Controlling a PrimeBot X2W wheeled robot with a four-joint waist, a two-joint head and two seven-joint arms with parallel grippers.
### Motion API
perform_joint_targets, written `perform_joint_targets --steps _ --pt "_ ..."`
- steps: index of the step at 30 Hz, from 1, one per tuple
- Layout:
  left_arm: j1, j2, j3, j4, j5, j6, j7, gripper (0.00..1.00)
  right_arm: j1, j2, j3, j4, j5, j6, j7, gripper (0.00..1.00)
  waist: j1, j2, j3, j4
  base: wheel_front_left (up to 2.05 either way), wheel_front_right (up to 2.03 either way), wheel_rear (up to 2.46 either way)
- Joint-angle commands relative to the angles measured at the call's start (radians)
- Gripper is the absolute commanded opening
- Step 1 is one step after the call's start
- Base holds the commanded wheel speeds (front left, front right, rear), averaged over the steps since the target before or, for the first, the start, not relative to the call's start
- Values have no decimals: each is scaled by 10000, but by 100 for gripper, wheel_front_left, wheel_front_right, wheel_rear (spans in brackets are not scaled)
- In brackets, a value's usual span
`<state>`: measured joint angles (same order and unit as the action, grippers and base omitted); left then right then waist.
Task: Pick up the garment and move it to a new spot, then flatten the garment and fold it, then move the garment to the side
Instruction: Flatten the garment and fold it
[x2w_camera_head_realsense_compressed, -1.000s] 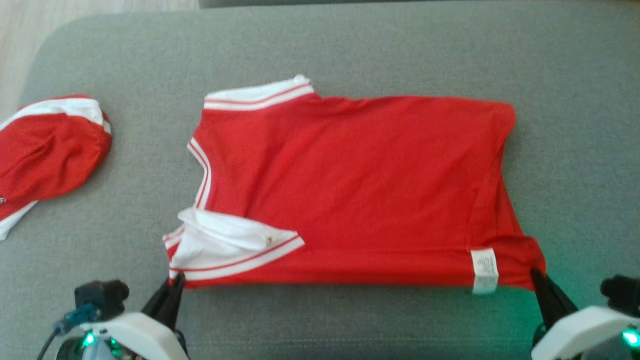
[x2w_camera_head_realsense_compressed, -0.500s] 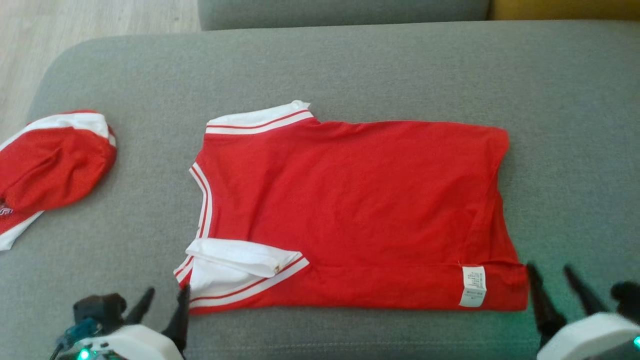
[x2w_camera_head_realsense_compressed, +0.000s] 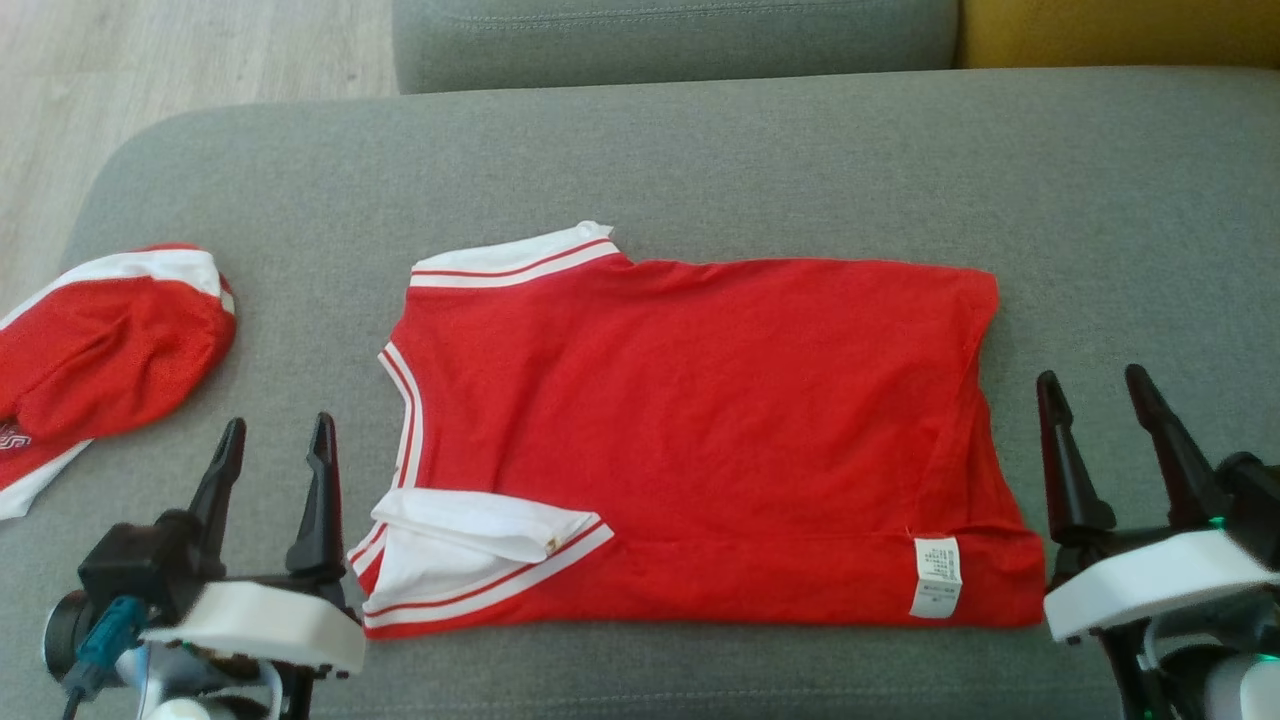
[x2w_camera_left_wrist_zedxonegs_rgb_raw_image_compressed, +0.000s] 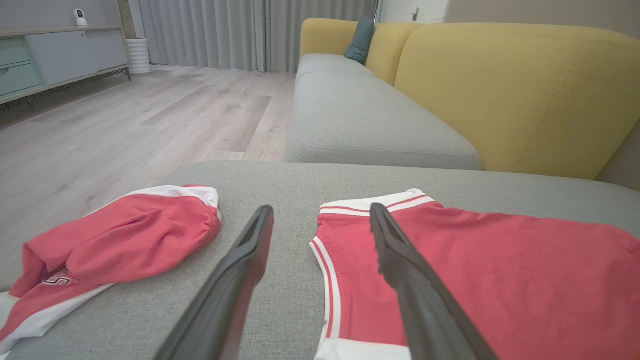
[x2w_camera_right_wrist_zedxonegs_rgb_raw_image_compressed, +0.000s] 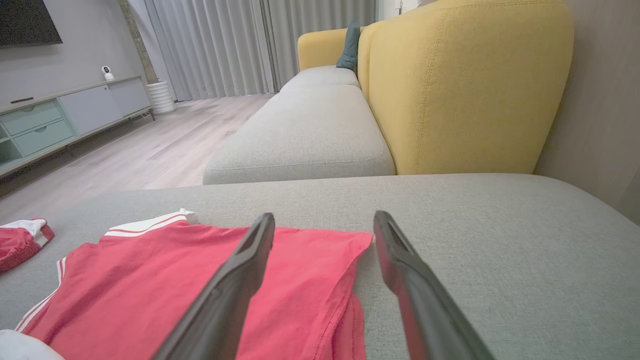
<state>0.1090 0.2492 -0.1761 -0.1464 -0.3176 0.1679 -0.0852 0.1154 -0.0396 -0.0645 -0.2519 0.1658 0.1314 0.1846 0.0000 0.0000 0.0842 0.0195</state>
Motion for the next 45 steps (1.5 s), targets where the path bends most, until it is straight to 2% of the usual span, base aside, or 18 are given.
perform_joint_targets --steps 1,10,14,20,21,26,32,38,45 --pt "-454 143 447 -352 120 96 -68 100 -452 -106 331 -358 -20 -7 -56 100 0 0 8 -10 0 0 0" --pt "-581 153 395 -137 20 81 -29 100 -589 -106 388 -189 171 -7 -132 100 0 0 353 -25 0 0 0" --pt "-1142 140 214 260 -266 -342 11 100 -716 -106 383 -234 262 -7 -160 100 0 0 747 -31 0 0 0" --pt "-3458 83 -232 1841 -717 -1386 319 100 -963 -106 341 -307 240 -7 -89 100 0 0 1712 -63 0 0 0" --pt "-3458 83 -232 1841 -717 -1386 319 100 -963 -106 341 -307 240 -7 -89 100 0 0 1712 -63 0 0 0" --pt "-5836 -56 -562 3825 -949 -2093 885 100 -1286 -106 470 -234 253 -7 -88 100 0 0 2486 -219 0 0 0" --pt "-8351 -278 -1013 6485 -1040 -2640 1271 100 -1507 -106 519 -67 318 -7 -150 100 0 0 3154 -424 0 0 0" --pt "-10050 -347 -1593 9258 -1167 -2916 1501 100 -1576 -106 596 141 525 -7 -259 100 0 0 3544 -696 0 0 0" --pt "-10752 -360 -2380 11004 -1243 -2976 2530 100 -1547 -106 506 336 664 -7 -367 100 0 0 3539 -709 0 0 0"
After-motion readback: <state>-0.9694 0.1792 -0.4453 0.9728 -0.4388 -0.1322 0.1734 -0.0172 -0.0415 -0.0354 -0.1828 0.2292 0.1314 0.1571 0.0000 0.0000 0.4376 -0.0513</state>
